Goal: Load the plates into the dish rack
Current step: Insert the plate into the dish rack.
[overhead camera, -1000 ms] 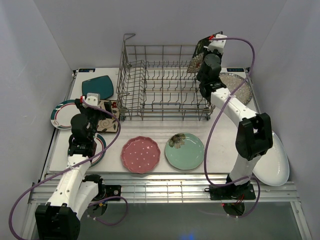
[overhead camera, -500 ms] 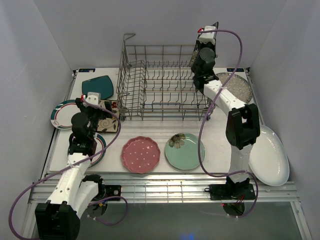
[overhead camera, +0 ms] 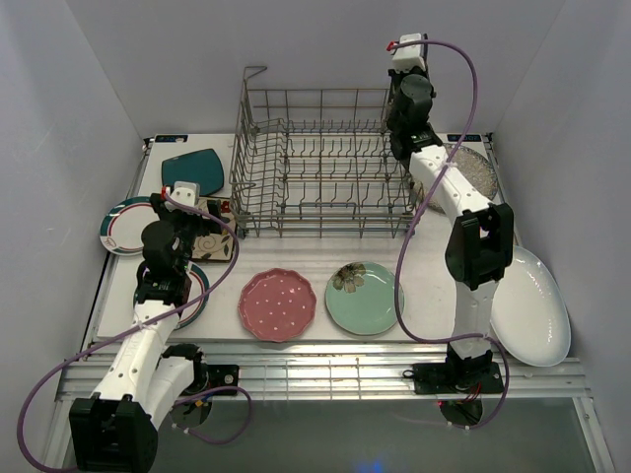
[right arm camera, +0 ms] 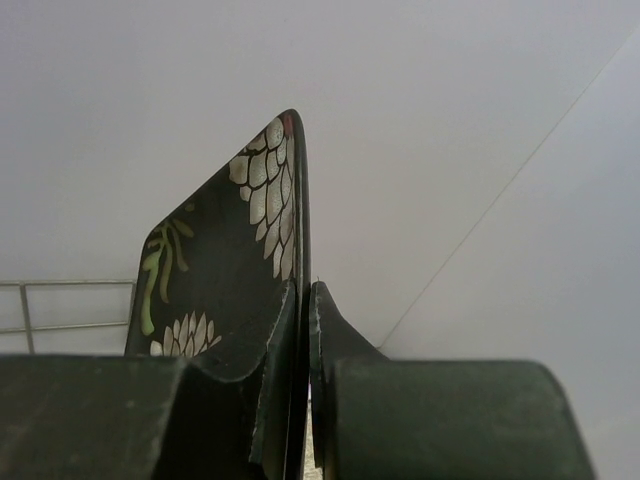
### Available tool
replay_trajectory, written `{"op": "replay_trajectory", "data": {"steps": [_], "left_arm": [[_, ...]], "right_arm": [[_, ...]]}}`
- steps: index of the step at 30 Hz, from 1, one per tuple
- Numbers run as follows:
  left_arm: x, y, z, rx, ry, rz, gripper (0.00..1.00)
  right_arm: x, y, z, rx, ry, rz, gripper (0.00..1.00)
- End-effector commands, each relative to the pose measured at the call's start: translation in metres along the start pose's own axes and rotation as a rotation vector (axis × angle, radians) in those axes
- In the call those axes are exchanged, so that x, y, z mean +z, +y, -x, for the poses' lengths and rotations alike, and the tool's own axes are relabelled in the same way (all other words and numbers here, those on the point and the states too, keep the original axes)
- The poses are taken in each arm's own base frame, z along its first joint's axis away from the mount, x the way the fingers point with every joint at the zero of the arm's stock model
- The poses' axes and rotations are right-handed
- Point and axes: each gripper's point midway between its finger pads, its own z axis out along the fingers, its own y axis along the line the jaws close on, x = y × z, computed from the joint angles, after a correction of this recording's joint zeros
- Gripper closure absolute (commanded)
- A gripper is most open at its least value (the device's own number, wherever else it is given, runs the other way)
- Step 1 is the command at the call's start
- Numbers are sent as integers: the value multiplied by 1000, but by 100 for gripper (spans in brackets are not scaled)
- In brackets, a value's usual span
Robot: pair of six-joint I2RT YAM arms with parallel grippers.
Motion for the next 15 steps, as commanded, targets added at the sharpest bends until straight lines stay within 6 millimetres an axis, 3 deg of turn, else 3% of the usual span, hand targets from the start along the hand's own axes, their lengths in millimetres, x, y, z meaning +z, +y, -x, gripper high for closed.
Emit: {"op": "replay_trajectory", "data": {"steps": [1,7,15], "left_arm": [[1,2,17,10,-32,2,2],[4,2,14,9,-17,3,2],[-2,-2,22,8,-40,-20,2]], "right_arm": [[6,-36,87,87,-206,-37,92],[9,-34,82,-5,-211,30,92],[16,-13,52,-104,-183,89,92]]}}
